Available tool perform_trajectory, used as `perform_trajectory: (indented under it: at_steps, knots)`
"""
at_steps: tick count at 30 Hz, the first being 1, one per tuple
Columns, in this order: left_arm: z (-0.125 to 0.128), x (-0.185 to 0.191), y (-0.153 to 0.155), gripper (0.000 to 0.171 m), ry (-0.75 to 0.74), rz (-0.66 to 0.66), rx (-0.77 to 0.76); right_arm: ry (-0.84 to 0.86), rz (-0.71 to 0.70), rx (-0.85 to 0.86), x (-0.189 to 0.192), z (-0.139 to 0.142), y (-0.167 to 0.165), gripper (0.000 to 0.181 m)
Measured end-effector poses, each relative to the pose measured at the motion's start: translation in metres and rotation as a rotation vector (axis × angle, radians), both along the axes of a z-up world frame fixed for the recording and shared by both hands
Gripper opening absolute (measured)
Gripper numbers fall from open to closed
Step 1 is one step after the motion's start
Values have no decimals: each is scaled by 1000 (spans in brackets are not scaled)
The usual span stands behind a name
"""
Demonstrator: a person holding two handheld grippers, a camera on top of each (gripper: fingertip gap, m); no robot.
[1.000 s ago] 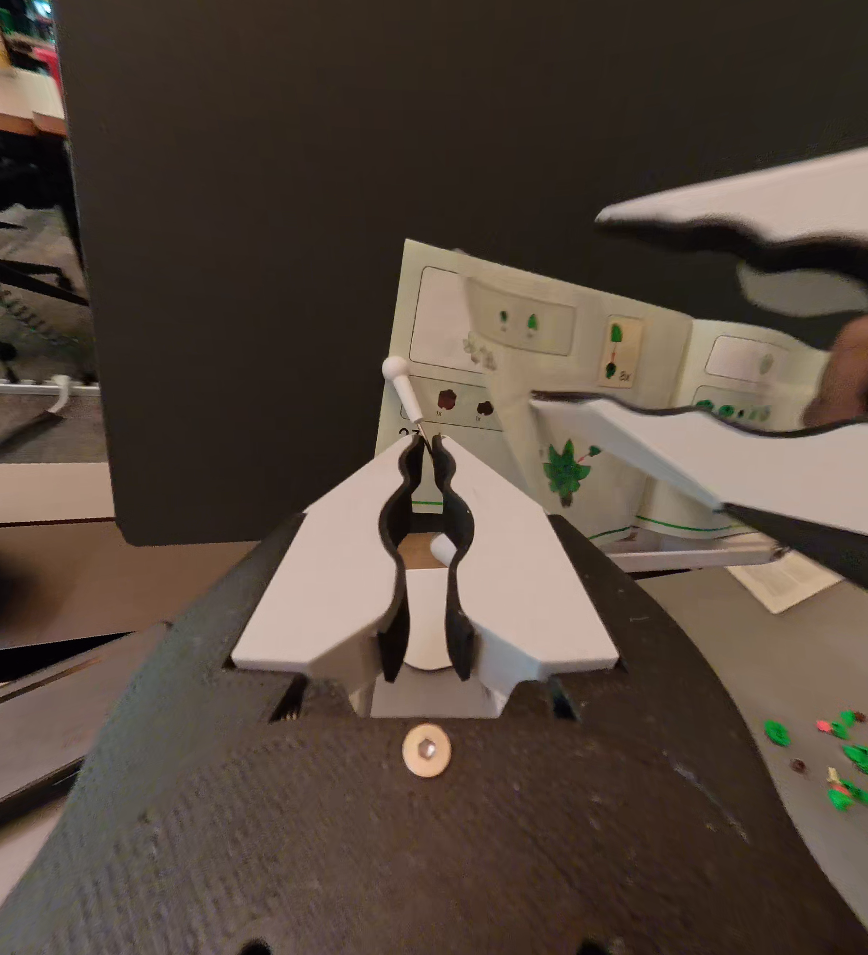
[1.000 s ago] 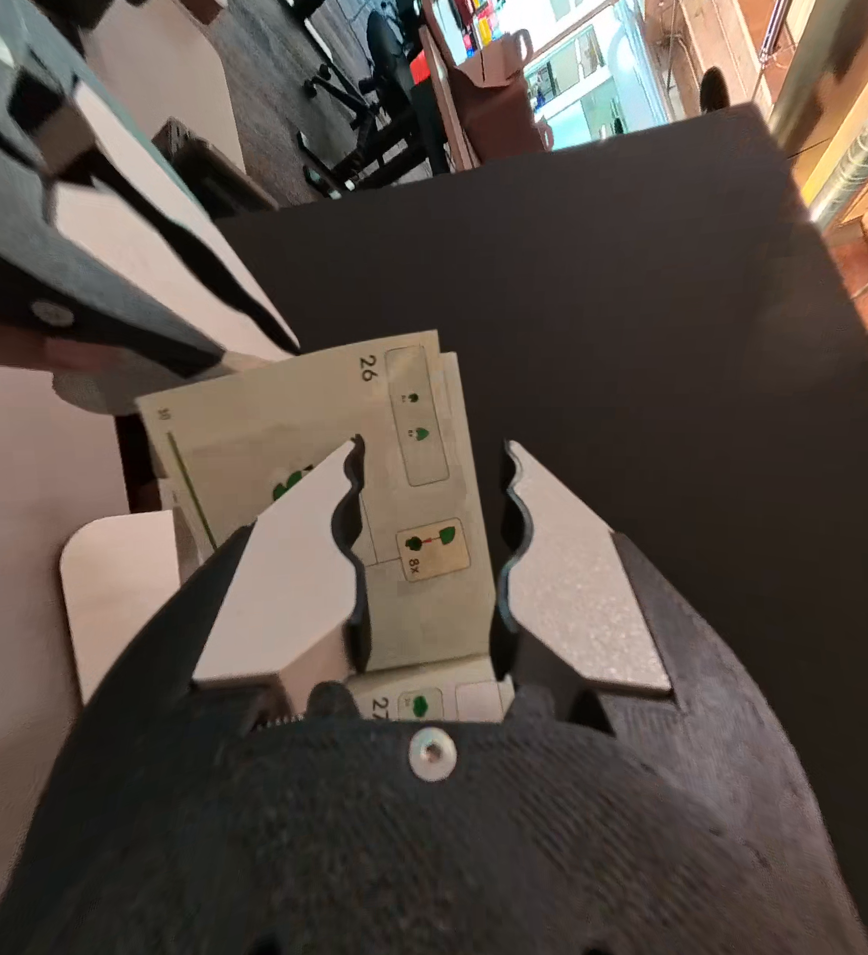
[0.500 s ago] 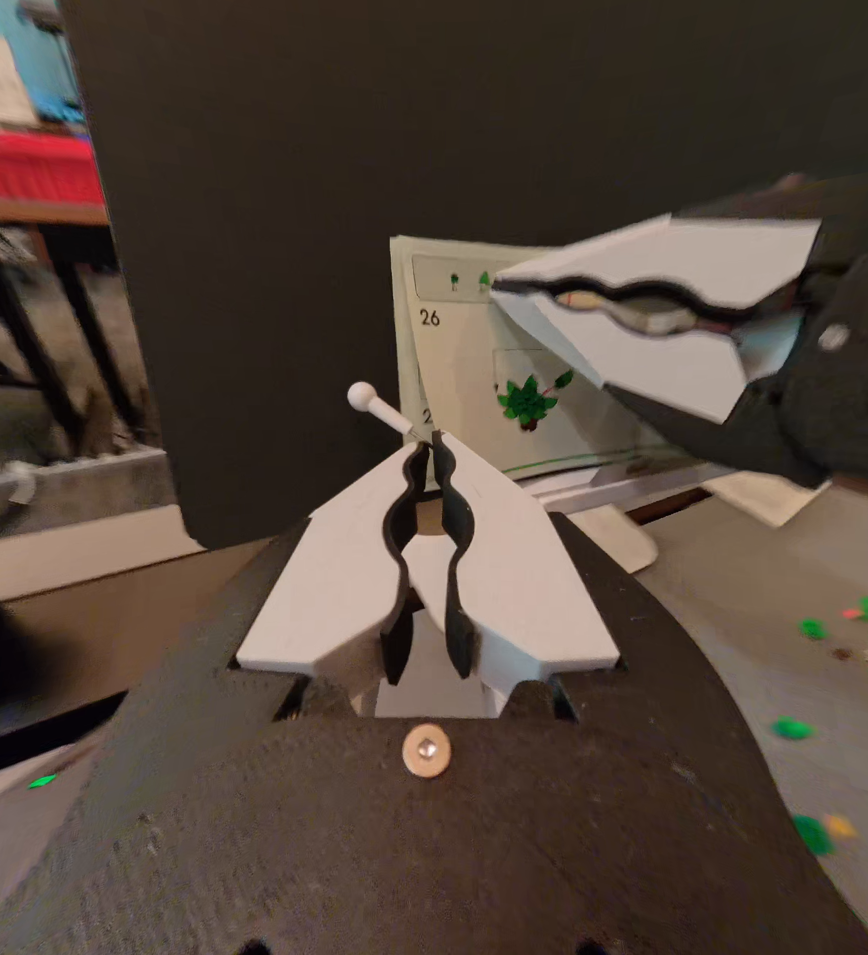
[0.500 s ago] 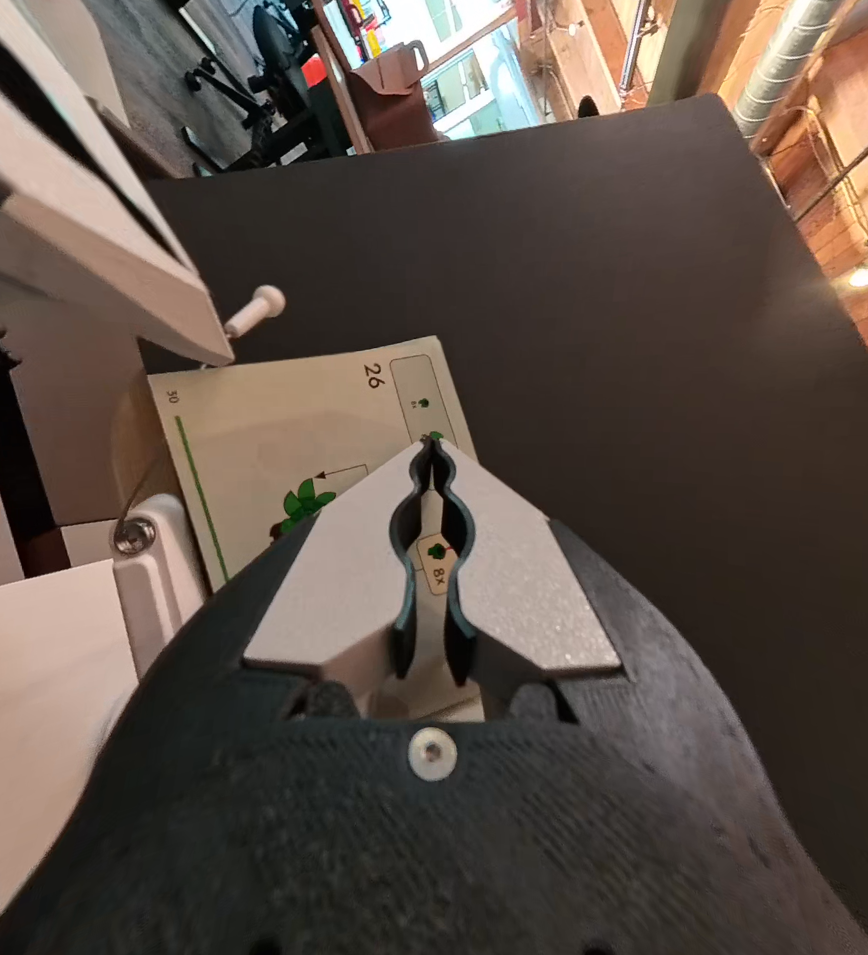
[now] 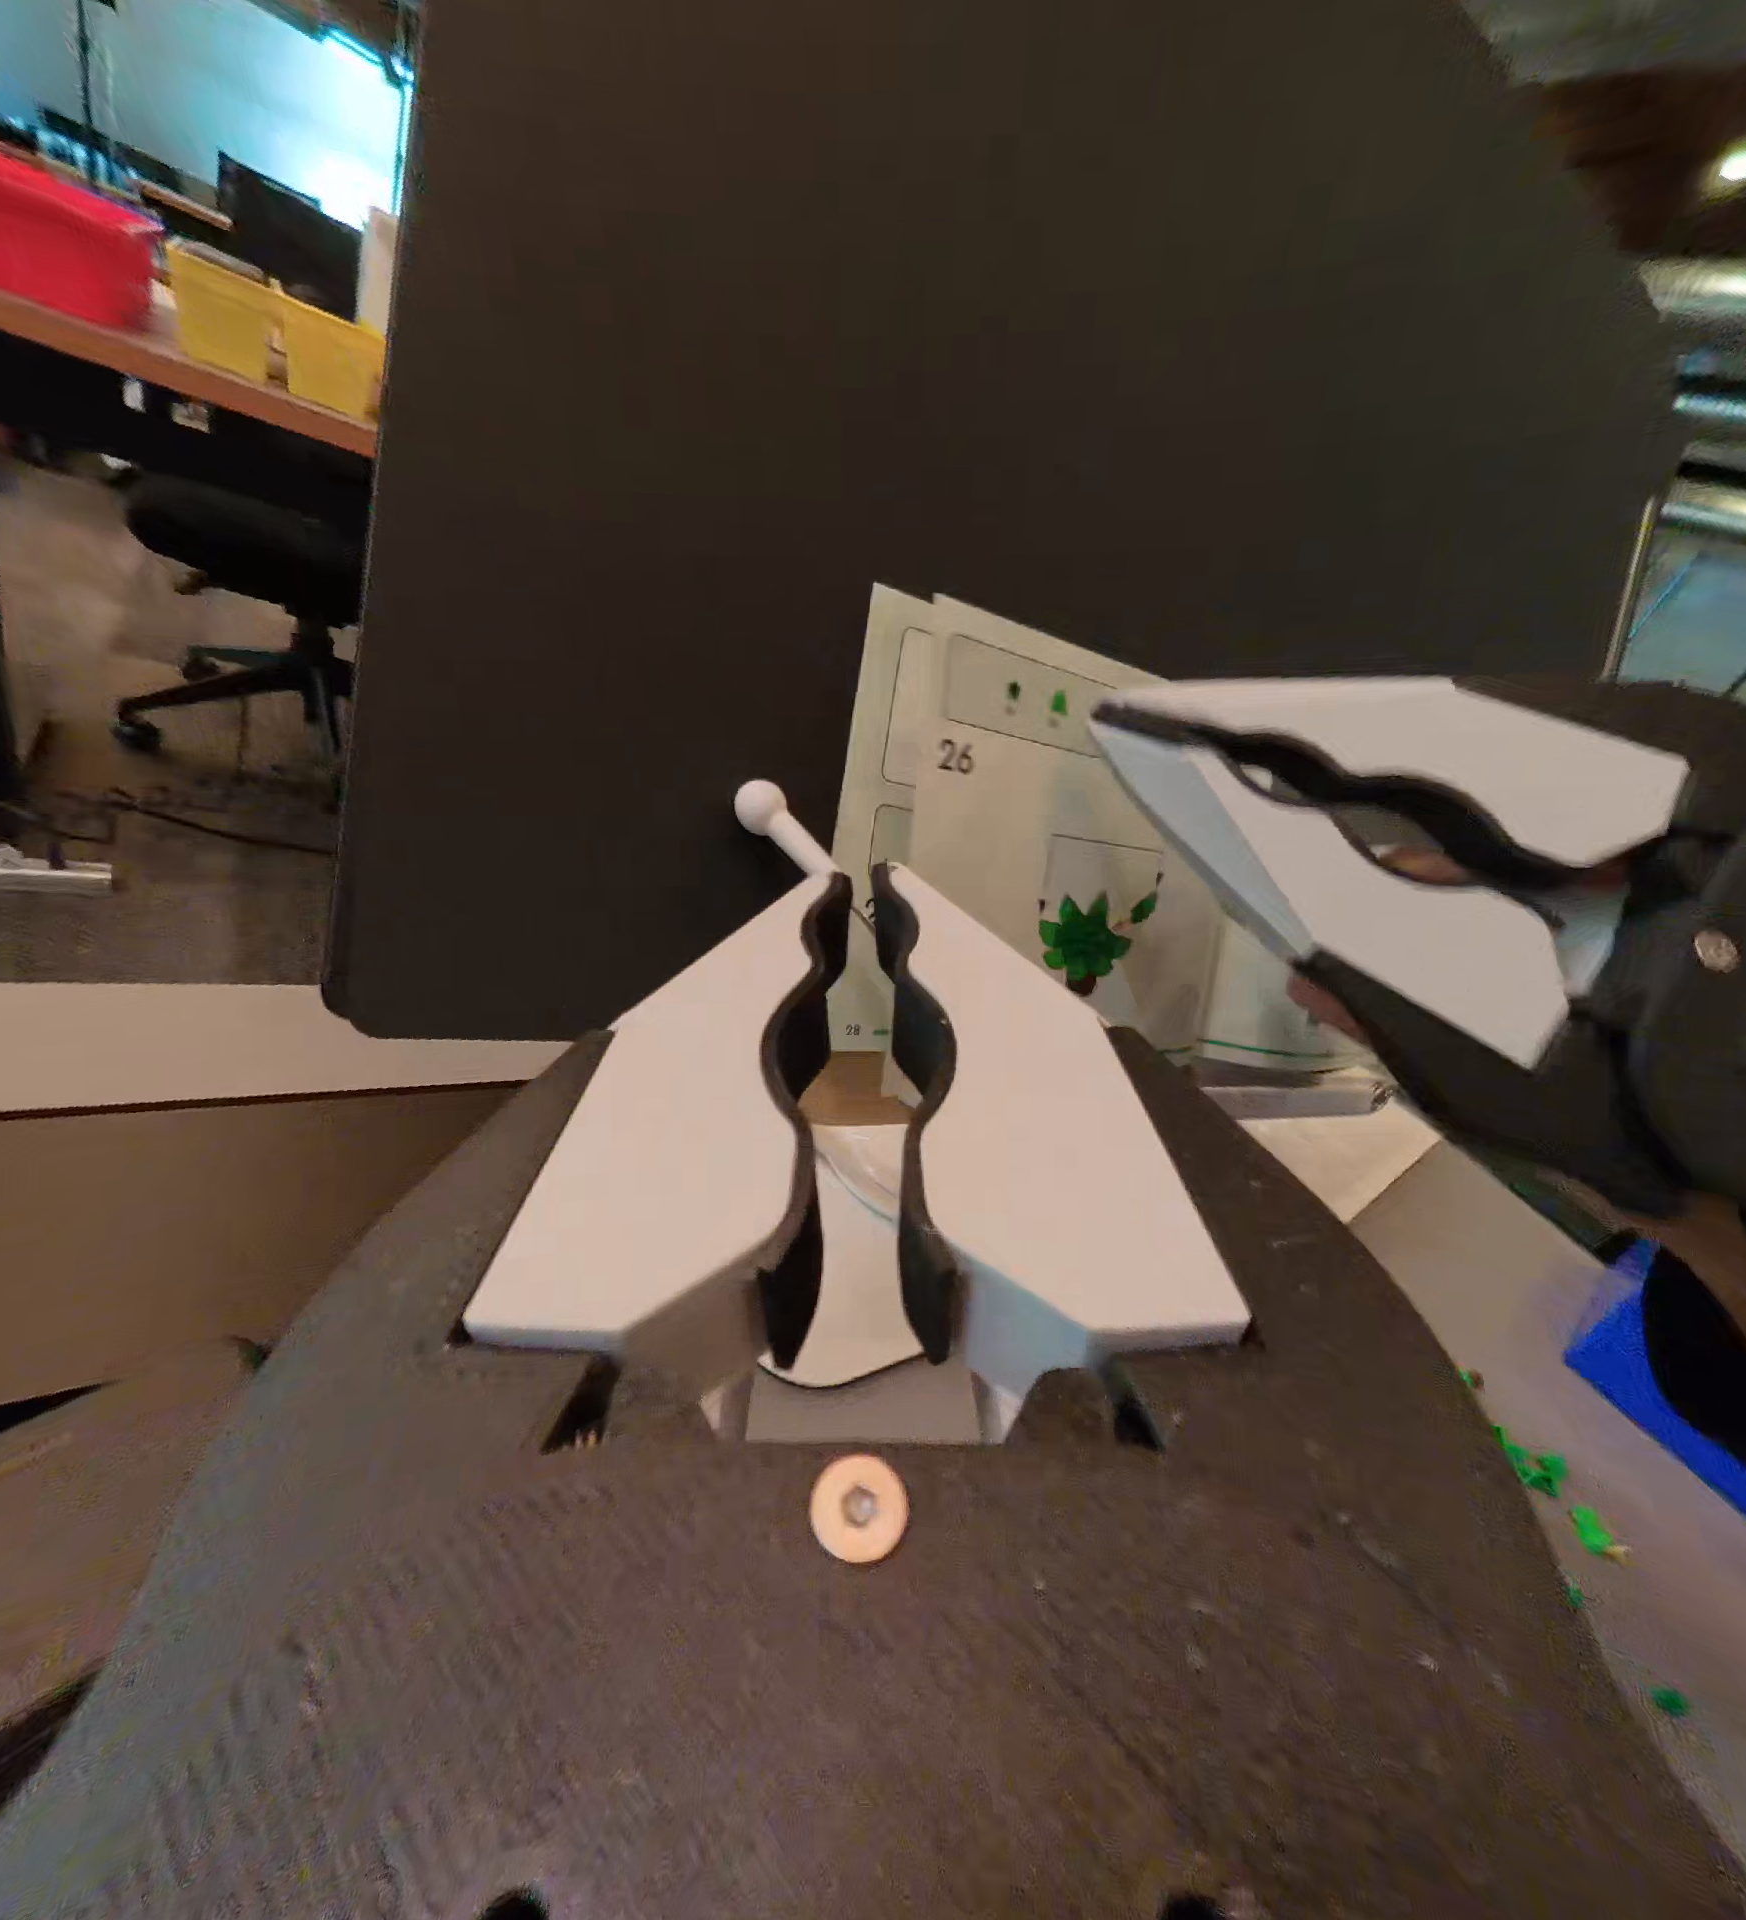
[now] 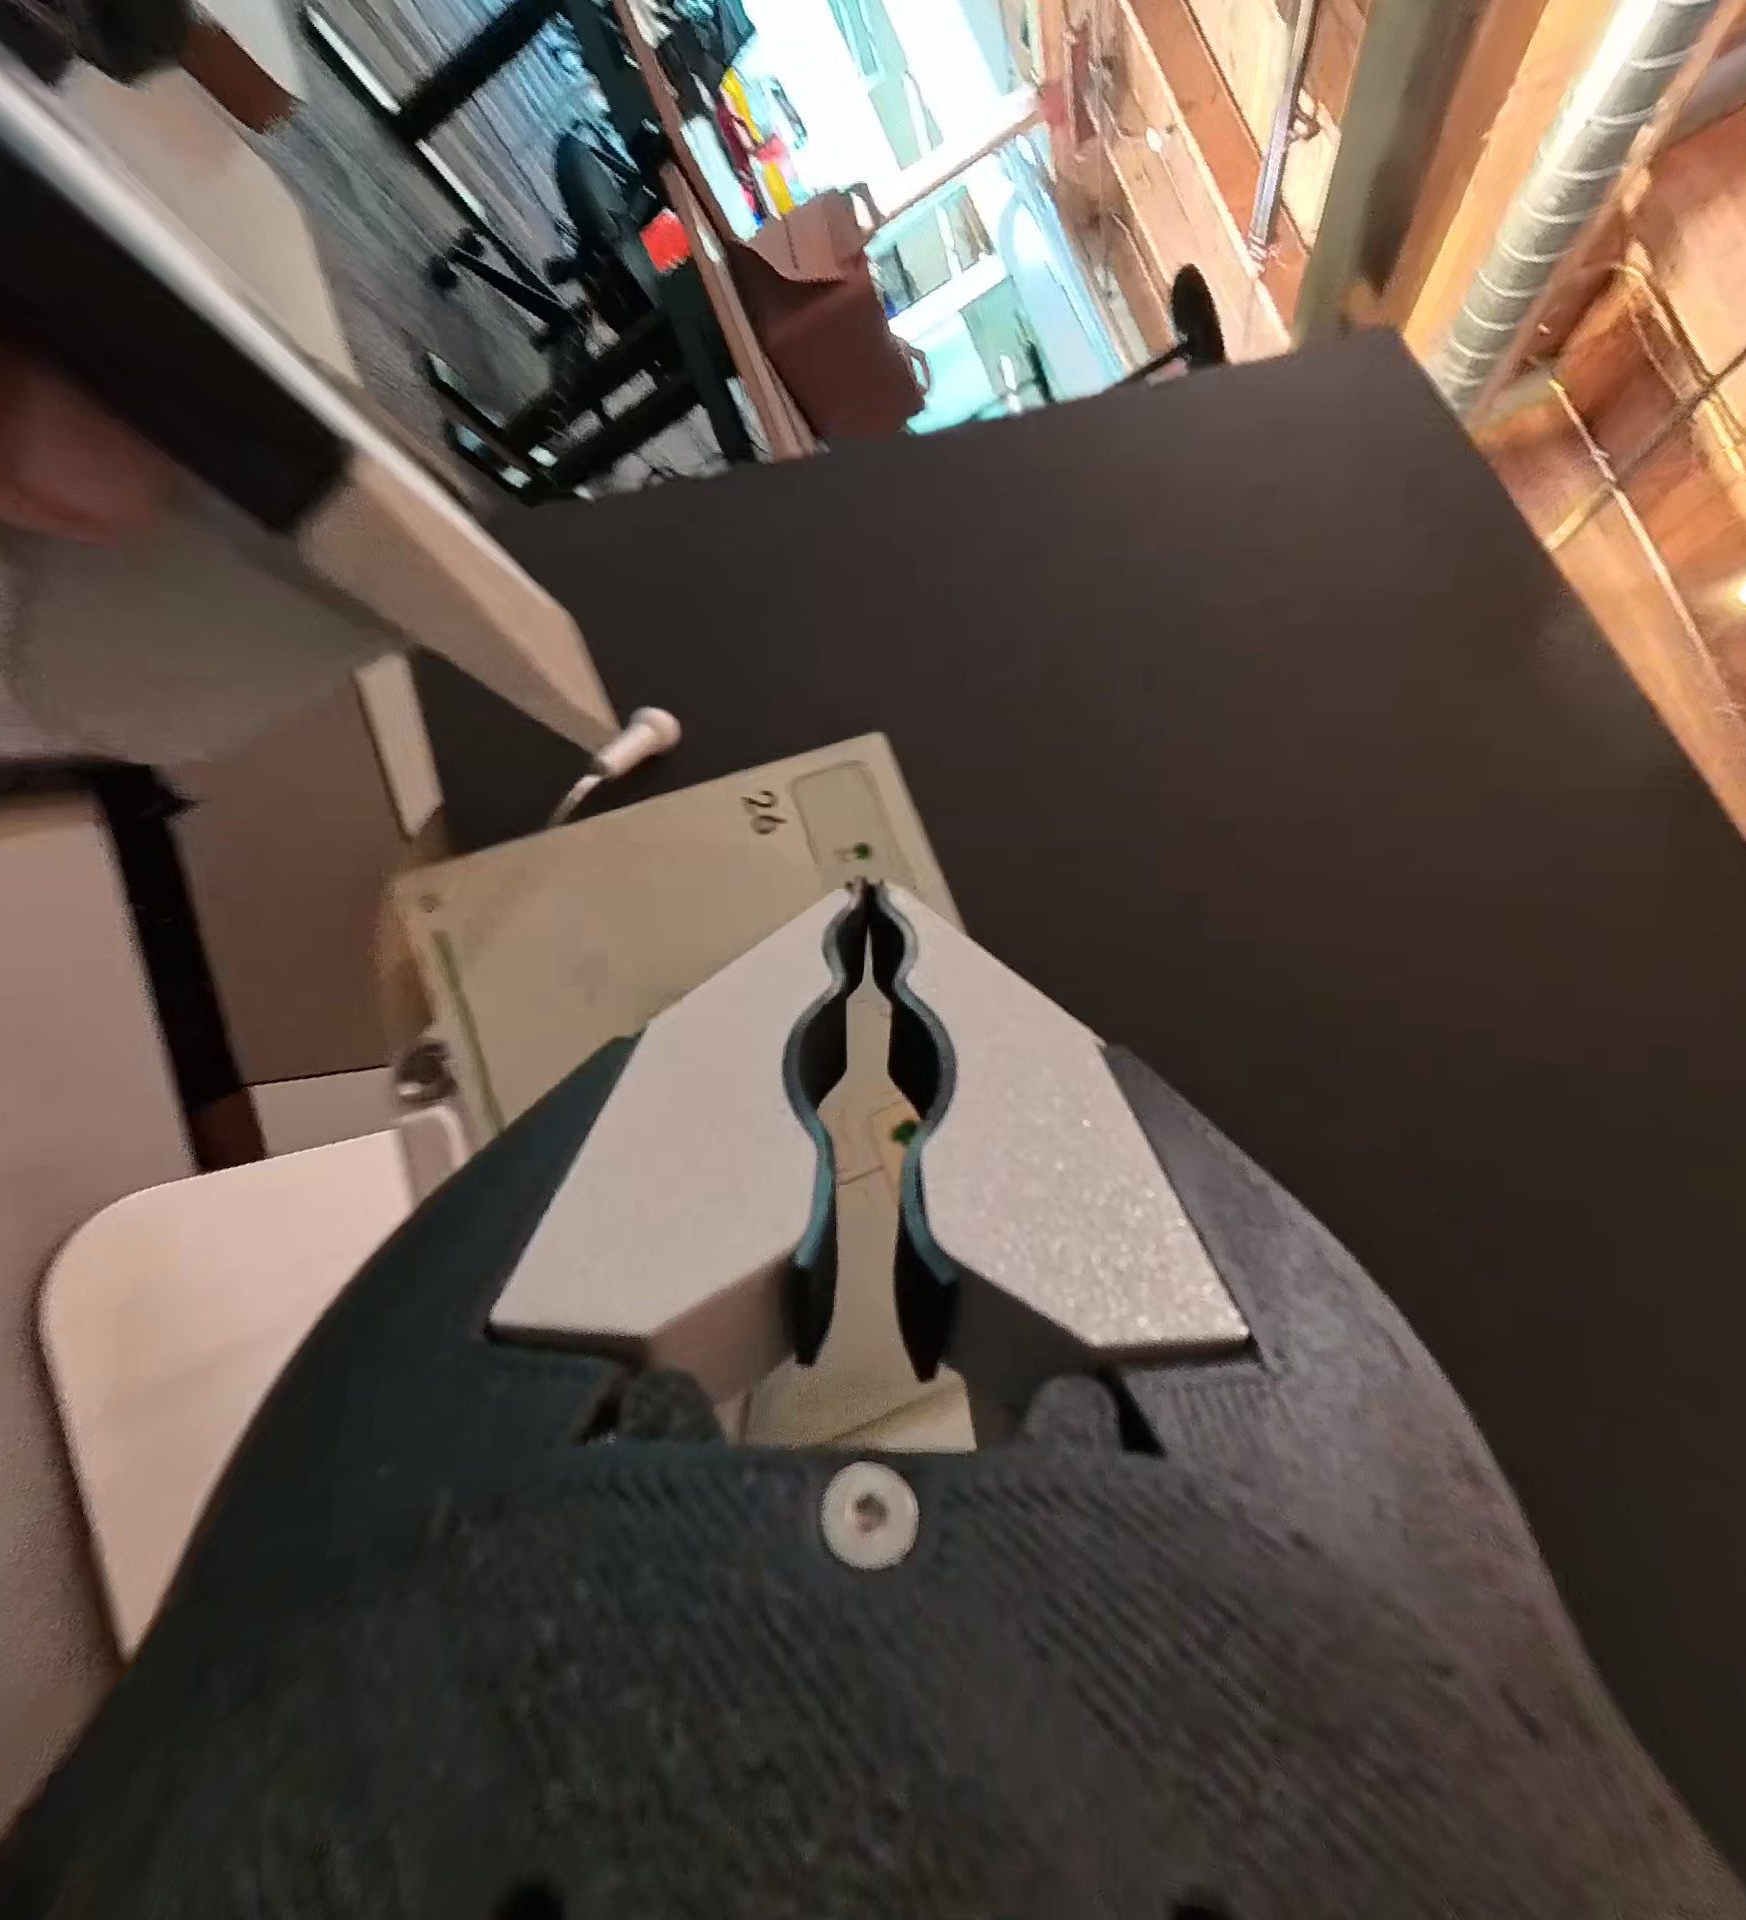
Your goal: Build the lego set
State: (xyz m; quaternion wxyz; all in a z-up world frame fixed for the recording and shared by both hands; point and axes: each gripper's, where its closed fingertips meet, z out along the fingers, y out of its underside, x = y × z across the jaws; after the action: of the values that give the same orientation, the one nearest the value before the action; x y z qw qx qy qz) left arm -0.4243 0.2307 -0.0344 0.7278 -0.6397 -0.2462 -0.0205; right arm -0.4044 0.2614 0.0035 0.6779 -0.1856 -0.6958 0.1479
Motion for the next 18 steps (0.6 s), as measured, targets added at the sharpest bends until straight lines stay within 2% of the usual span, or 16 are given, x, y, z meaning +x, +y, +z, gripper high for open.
perform_trajectory:
  at_steps: [3, 7, 9, 11, 18]
  knots:
    - [-4, -4, 3, 19, -40, 8, -17, -154, 79, 45, 9, -30, -18, 0]
    - [-4, 5, 14, 30, -102, -56, -10, -249, 54, 144, 6, -53, -17, 0]
    - [-9, 4, 19, 26, -134, -50, -30, -278, 17, 149, 2, -57, -10, 0]
    - [-12, 1, 20, 5, -160, -32, -26, -277, -20, 156, -2, -56, -2, 0]
    - [-12, 2, 16, 1, -186, -105, 24, -144, -72, 165, -13, -35, 12, 0]
